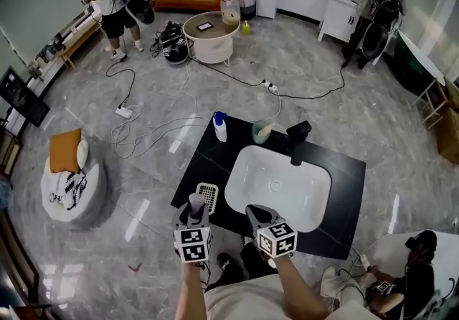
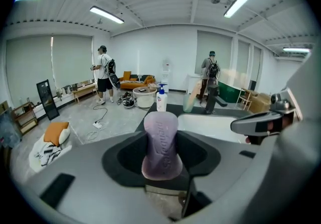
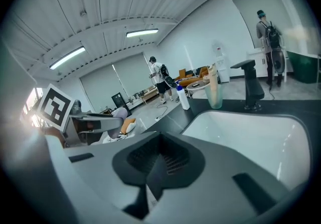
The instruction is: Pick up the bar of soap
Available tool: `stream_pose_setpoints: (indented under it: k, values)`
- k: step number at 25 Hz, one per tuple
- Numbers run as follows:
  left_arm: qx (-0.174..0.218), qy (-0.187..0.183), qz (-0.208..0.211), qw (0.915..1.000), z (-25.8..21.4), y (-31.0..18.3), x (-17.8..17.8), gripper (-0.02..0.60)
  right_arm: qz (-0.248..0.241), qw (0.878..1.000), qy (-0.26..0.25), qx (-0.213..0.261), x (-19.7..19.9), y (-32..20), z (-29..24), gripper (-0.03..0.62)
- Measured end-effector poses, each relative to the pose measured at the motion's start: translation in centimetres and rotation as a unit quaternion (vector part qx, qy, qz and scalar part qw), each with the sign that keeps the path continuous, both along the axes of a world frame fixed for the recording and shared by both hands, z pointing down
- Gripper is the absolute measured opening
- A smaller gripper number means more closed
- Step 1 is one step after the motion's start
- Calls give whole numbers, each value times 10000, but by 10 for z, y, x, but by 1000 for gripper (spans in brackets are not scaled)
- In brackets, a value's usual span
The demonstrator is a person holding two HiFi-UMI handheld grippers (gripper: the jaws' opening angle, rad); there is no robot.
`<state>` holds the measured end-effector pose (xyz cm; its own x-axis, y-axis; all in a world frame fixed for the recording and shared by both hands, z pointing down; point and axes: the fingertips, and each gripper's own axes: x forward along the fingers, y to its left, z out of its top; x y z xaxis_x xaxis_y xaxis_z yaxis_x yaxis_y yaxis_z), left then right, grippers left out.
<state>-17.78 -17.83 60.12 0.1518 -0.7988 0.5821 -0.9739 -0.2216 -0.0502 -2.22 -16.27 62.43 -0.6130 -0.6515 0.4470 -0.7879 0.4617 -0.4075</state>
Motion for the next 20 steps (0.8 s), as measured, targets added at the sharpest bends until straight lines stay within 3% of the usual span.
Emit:
stream_pose_setpoints:
  k: [20]
  values:
    - [1034,341,53,9940,-41,63,-17,192,972,9927,189,691,16,61,-8,3]
